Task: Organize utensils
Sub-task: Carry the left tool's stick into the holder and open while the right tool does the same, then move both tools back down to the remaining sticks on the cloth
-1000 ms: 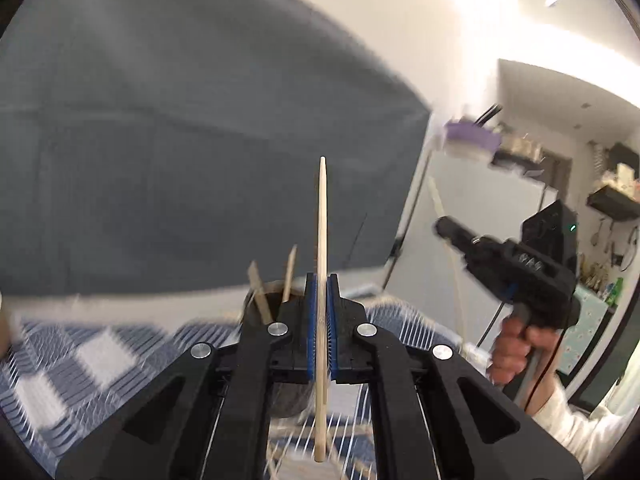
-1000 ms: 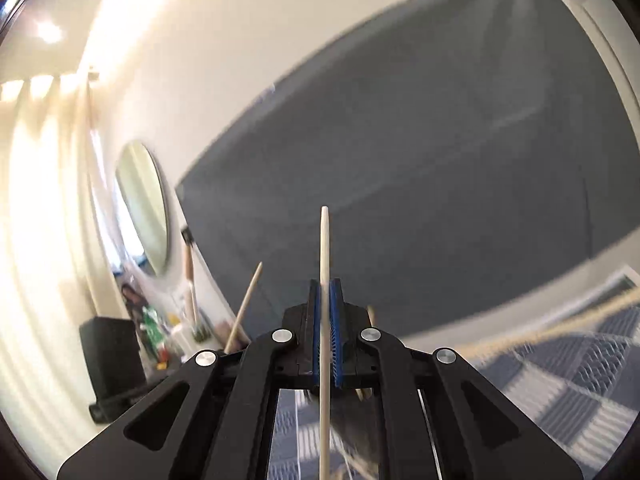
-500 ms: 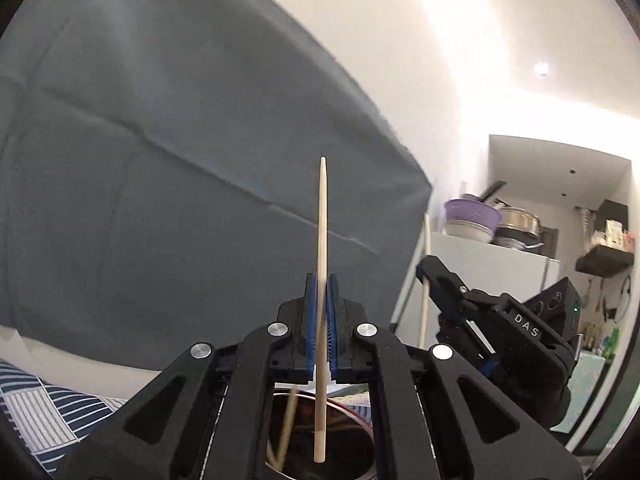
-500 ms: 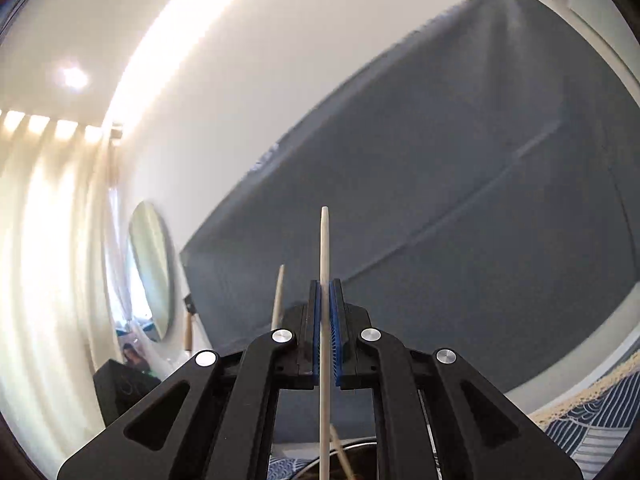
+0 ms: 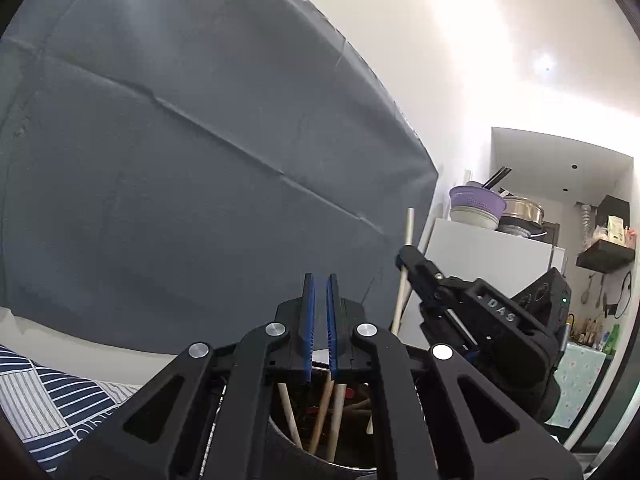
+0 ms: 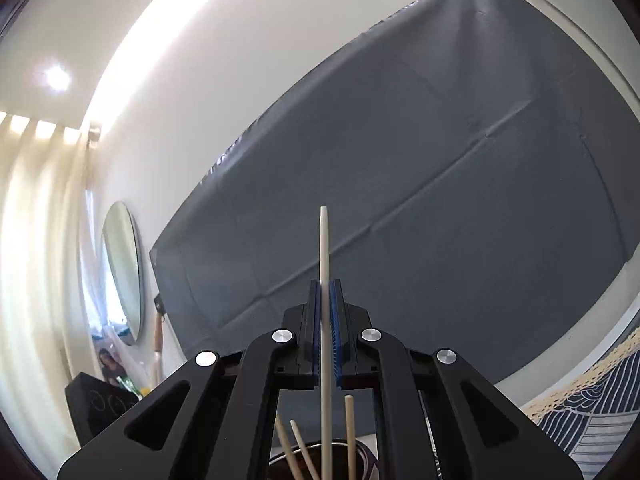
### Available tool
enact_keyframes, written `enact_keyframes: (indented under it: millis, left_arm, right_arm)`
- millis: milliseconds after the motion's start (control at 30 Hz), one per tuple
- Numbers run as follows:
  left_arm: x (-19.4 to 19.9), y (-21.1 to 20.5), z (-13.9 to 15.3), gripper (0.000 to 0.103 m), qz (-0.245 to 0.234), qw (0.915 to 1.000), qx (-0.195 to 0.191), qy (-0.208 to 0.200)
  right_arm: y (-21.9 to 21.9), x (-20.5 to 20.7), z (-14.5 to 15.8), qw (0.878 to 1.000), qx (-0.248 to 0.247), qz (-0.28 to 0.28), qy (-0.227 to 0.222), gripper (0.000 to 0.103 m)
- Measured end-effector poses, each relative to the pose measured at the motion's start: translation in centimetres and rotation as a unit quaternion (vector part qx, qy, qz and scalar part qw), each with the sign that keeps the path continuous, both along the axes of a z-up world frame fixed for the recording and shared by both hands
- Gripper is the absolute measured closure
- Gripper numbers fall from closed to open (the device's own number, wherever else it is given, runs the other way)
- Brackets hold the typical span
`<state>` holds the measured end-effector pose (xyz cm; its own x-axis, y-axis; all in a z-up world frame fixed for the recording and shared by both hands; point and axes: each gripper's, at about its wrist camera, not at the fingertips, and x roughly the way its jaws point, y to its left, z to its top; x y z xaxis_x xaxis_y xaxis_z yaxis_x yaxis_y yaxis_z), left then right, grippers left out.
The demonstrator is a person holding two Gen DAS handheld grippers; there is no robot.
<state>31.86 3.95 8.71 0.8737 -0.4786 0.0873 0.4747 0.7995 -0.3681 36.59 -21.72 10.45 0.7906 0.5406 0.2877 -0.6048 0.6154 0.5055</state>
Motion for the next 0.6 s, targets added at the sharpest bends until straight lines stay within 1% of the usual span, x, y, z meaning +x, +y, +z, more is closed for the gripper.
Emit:
enact_keyframes:
  millis: [100,133,167,200,233,267,300,333,367,400,433,467,500,600]
  left_arm:
    - [-0.1,0.2,0.2,0.097,0.005,1.0000,-0.006,-0.004]
    - [-0.2,0.2,0.4,0.095,0.008,0.9999,-0.006,-0.006]
    - [-0.3,0.2,0.6,0.093,0.011,0.9999,-0.005,-0.009]
    - [-0.6,0.4,0.5,0.086,0.014,0.9998,-0.004,-0.012]
    - [-0.8,0.6,0.5,0.076,0.019,0.9997,-0.003,-0.015]
    - [-1.0,0.8,0.5,0.071,0.023,0.9996,-0.003,-0.016]
    - [-1.1,0.8,0.5,0.061,0.026,0.9995,-0.002,-0.019]
    - [-1.2,0.9,0.5,0.045,0.030,0.9994,0.000,-0.019]
    - [-1.4,0.8,0.6,0.036,0.036,0.9991,0.005,-0.020]
    - [-1.7,0.9,0.7,0.018,0.039,0.9989,0.007,-0.025]
    - [-2.0,1.0,0.6,0.009,0.041,0.9987,0.007,-0.031]
    - [-2.2,1.2,0.6,0.006,0.044,0.9984,0.007,-0.035]
    - [-2.3,1.2,0.6,0.005,0.048,0.9982,0.007,-0.035]
    - [-1.9,1.5,0.9,0.005,0.045,0.9988,0.006,-0.021]
  right_arm:
    - [-0.4,-0.3,0.0,1.000,0.005,0.001,-0.003,0.094]
    - [-0.5,-0.4,0.1,1.000,0.006,-0.004,-0.006,0.091]
    - [-0.1,-0.4,-0.3,1.000,0.006,-0.009,-0.004,0.083]
    - [-0.1,-0.6,-0.2,1.000,0.007,-0.016,-0.002,0.053]
    - [-0.2,-0.8,-0.1,1.000,0.011,-0.026,0.001,0.027]
    - [-0.3,-0.9,0.1,0.999,0.014,-0.033,0.004,0.022]
    - [-0.4,-1.1,0.1,0.999,0.011,-0.032,0.005,0.018]
    - [-0.3,-0.9,0.3,1.000,0.005,-0.030,0.009,0.015]
    - [-0.1,-0.8,0.5,1.000,-0.002,-0.028,0.014,0.015]
    - [-0.3,-0.9,0.5,0.999,-0.004,-0.029,0.014,0.013]
    - [-0.6,-1.0,0.4,0.999,-0.006,-0.030,0.013,0.011]
    - [-0.5,-1.0,0.4,0.999,-0.008,-0.032,0.011,0.011]
    - [-0.4,-1.2,0.5,0.999,-0.010,-0.035,0.009,0.010]
    - [0.0,-1.1,0.8,0.999,-0.018,-0.038,0.011,0.009]
